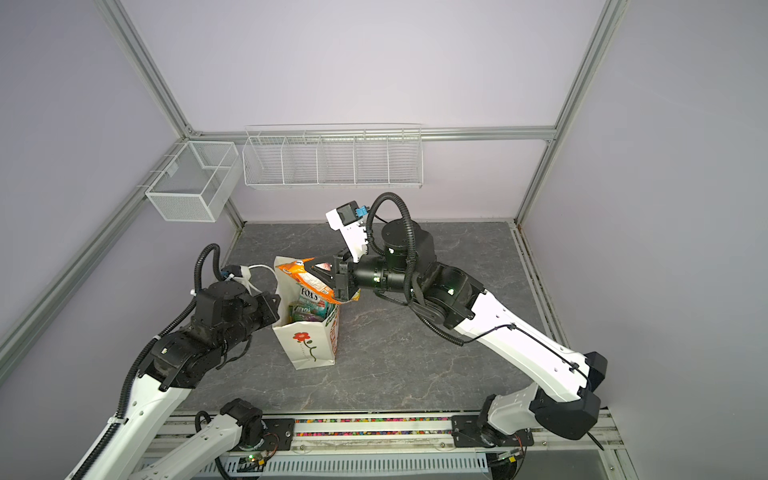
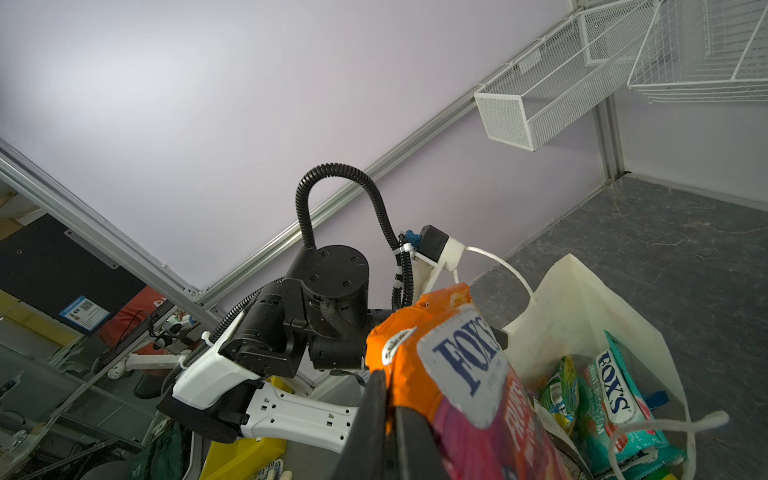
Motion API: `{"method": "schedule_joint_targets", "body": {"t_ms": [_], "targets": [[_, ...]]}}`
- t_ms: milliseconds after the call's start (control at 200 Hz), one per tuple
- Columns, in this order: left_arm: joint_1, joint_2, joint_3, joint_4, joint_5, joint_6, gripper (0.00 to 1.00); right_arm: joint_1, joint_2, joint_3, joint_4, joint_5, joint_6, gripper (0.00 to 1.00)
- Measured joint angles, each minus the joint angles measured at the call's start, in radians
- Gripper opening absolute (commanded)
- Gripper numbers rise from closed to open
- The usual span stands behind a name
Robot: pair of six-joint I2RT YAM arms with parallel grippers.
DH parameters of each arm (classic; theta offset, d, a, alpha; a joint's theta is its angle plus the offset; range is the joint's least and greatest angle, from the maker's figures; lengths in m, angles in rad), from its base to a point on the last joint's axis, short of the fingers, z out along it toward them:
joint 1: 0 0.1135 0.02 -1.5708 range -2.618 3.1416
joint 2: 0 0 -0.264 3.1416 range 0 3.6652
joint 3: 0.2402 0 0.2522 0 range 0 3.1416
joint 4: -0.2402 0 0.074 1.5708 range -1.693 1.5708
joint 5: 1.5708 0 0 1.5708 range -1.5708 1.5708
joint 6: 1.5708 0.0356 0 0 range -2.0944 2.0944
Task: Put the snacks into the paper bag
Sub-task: 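Carry the Fox's bag with the right gripper over the paper bag opening, then lower the Fox's bag into the paper bag with the right gripper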
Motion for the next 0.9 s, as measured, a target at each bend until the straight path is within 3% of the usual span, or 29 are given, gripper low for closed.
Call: {"method": "schedule_joint_targets", "body": {"t_ms": [900], "targets": [[0.0,-0.001,-0.002,0.0,0.006,0.0,0.05,0.005,0.159,0.034,0.106,0.022,0.102,0.1]]}}
